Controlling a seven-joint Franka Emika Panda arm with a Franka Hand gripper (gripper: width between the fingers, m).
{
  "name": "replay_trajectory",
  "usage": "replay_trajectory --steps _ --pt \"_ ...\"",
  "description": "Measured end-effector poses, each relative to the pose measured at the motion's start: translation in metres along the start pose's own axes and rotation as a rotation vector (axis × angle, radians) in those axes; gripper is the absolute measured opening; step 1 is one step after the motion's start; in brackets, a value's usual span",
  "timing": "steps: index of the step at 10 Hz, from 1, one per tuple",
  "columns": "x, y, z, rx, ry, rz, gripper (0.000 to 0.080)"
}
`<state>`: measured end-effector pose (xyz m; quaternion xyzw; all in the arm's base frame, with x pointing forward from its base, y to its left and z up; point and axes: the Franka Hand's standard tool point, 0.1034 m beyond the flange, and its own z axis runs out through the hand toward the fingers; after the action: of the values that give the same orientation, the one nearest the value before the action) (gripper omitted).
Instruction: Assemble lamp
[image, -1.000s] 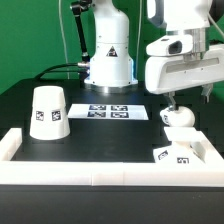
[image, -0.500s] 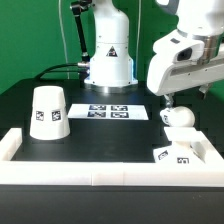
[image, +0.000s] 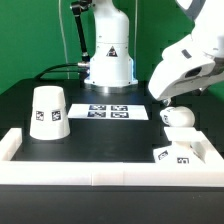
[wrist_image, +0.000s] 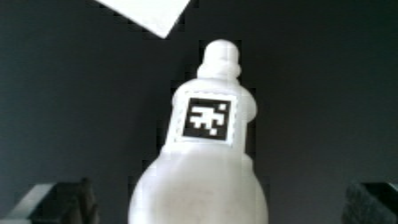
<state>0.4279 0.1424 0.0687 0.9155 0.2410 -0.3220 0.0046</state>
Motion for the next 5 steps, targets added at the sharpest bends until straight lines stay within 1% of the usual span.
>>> replay_trajectory --steps 1,2,3,4,5 --pt "-0.004 0.003 0.008 -0.019 -0.108 0.025 0.0699" --pt "0.005 0.005 0.009 -0.017 -0.131 0.021 0.0699" --pt "0.001 0.005 0.010 -0.010 -0.190 0.021 0.0699" --pt "0.005 0.006 0.010 -0.002 -0.217 0.023 0.0699" --pt "0.008 0.007 0.010 -0.004 -0.202 0.022 0.0699"
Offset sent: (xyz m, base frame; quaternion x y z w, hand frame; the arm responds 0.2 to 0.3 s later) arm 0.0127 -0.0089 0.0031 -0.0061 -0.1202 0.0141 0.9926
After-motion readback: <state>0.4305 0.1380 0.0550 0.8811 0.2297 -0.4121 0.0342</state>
